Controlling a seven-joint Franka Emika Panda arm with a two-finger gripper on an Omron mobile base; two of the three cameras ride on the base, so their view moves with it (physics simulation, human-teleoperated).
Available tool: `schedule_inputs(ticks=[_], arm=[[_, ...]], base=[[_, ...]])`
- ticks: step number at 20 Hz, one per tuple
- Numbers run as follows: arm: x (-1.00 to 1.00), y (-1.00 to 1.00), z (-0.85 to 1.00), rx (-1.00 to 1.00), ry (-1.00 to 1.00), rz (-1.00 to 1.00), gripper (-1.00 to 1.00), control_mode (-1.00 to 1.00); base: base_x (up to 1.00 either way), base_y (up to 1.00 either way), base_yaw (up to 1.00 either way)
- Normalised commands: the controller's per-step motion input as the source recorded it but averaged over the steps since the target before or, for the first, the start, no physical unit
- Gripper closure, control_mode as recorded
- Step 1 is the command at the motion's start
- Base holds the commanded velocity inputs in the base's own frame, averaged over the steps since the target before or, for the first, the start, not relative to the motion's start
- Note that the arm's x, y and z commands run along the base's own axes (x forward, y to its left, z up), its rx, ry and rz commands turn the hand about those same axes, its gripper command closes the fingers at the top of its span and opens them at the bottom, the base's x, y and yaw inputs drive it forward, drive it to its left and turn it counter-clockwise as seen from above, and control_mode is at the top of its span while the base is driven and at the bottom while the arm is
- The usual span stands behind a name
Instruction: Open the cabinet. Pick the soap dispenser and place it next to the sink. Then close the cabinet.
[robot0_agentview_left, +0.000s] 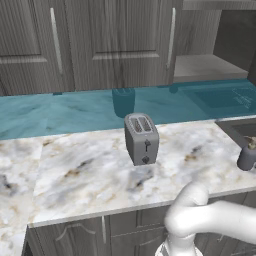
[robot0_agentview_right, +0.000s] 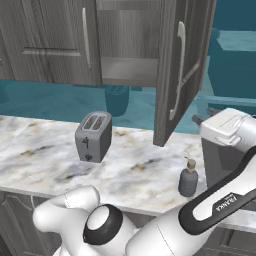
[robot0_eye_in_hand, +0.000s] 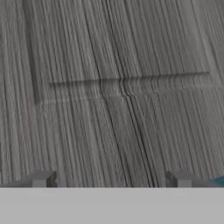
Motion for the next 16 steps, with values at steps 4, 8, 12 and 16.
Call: schedule_inputs(ticks=[4, 8, 12, 16], arm=[[0.07, 0.11, 0.00, 0.00, 0.00, 0.14, -1.00, -1.00], [0.13, 0.32, 0.00, 0.00, 0.00, 0.03, -1.00, -1.00], [0.09, 0.50, 0.00, 0.00, -0.03, -0.02, -1.00, -1.00], [0.07, 0.46, 0.00, 0.02, -0.08, -0.15, -1.00, -1.00]], base=[[0.00, 0.00, 0.00], [0.00, 0.00, 0.00], [0.00, 0.00, 0.00], [0.00, 0.00, 0.00]])
